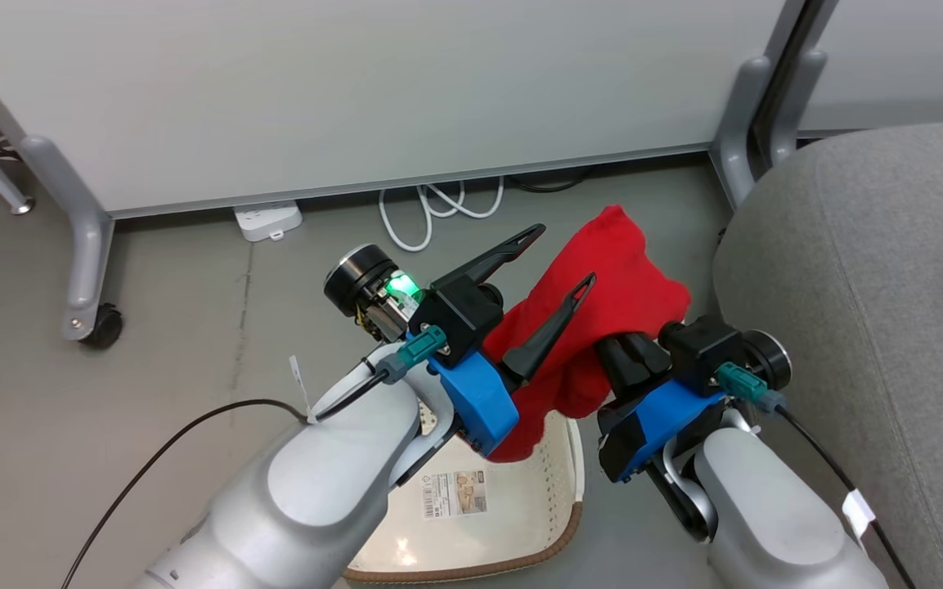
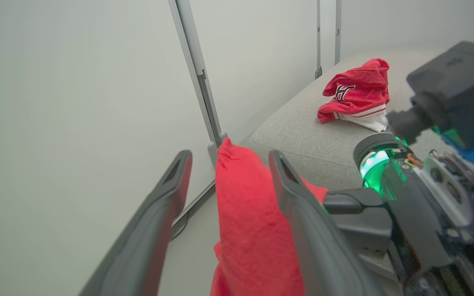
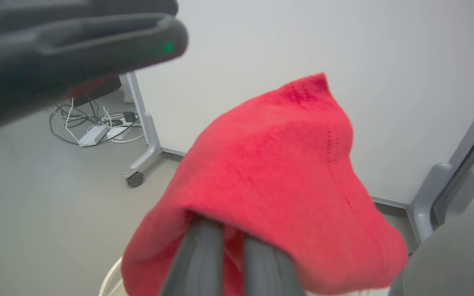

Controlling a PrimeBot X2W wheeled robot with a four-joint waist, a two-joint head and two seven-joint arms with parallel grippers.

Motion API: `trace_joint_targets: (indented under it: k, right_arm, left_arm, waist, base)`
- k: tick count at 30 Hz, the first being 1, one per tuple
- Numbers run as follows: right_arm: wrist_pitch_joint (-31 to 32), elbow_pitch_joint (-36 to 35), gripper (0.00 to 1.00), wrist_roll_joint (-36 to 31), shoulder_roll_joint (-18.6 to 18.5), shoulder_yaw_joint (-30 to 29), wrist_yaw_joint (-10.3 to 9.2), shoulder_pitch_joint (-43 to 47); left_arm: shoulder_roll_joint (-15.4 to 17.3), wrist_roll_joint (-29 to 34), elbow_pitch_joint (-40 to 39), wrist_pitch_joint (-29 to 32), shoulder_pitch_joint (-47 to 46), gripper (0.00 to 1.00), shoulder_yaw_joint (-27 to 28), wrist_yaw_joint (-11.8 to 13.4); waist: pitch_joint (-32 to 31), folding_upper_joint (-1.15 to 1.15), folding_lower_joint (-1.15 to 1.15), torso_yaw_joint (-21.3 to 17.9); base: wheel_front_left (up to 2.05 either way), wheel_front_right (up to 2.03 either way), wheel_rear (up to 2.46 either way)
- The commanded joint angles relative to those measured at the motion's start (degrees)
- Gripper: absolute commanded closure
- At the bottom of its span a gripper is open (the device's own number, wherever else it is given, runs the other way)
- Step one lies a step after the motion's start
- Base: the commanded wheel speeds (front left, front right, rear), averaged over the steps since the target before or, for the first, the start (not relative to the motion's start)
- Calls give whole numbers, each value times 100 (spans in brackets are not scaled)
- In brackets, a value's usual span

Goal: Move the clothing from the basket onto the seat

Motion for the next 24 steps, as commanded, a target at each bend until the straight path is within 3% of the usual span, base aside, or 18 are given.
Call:
trace_joint_targets:
  k: [1, 24]
  right_arm:
    - [-4, -41, 100, -7, -24, -46, -4, -94]
    - [-3, -701, 100, -231, 27, -1459, -4, 56]
  left_arm:
    - [47, 6, -6, -27, -63, 0, 2, -1]
    - [142, 75, 63, 13, -282, 0, -211, -45]
  waist:
    - [67, 0, 0, -95]
    - [736, 0, 0, -1465]
  base:
    - [0, 0, 0]
    - [0, 0, 0]
